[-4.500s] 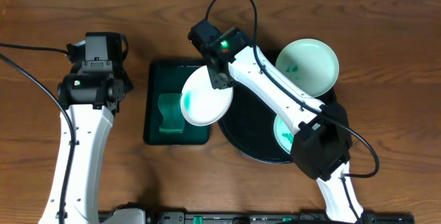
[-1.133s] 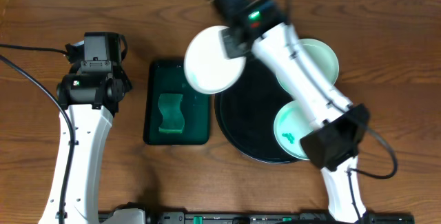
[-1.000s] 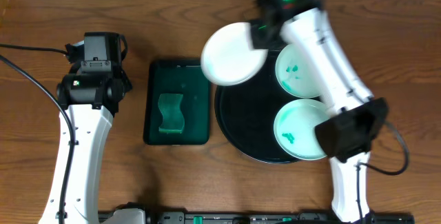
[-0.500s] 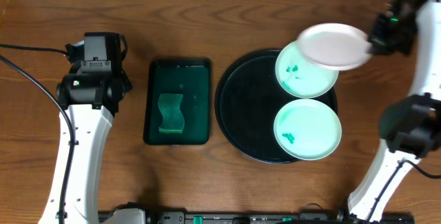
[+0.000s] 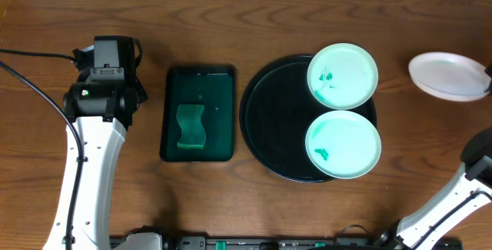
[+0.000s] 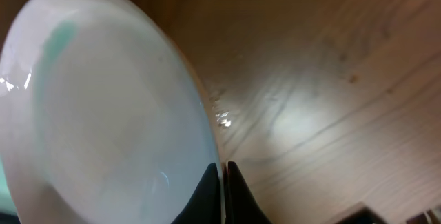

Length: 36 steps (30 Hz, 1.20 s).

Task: Clean dirty plates on tray and stack at the side
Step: 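Move the plate to the right side and set it down, then move the right gripper to the rim of the upper white plate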

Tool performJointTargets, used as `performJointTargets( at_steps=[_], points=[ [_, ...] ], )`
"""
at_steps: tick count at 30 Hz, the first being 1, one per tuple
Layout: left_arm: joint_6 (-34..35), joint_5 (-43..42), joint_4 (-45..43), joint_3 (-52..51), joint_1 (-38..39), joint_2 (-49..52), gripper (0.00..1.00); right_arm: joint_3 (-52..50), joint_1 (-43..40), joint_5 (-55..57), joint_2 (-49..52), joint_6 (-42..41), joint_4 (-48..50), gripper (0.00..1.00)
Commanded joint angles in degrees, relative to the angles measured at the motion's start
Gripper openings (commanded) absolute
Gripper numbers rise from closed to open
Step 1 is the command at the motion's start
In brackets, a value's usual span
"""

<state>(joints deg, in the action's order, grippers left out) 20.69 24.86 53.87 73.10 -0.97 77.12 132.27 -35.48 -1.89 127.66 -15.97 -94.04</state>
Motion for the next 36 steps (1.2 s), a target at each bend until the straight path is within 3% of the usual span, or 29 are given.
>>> performJointTargets(
  at_steps=[1, 15, 25, 27, 29, 36],
  points=[
    [-0.7, 1.3, 0.3, 0.3, 0.1, -0.7, 0.80, -4.6, -0.1, 3.1, -0.7, -2.1, 2.3, 0.01],
    [-0.7, 1.3, 0.3, 0.3, 0.1, -0.7, 0.80, -26.5, 2.3, 1.6, -0.7, -2.6, 23.7, 0.01],
    [-0.7, 1.3, 0.3, 0.3, 0.1, -0.7, 0.80, -30.1, 5.0, -0.5, -0.7, 0.4, 29.1, 0.02],
    [-0.7, 1.3, 0.3, 0.3, 0.1, -0.7, 0.80, -30.1, 5.6, -0.3, -0.7, 0.9, 28.7, 0.11],
    [-0.7, 1.3, 0.3, 0.3, 0.1, -0.7, 0.80, -29.8, 5.9, -0.4, -0.7, 1.3, 27.8, 0.27],
    [-0.7, 1.3, 0.3, 0.3, 0.1, -0.7, 0.80, -18.6, 7.4, -1.2, -0.8, 1.6, 16.9, 0.35]
  ],
)
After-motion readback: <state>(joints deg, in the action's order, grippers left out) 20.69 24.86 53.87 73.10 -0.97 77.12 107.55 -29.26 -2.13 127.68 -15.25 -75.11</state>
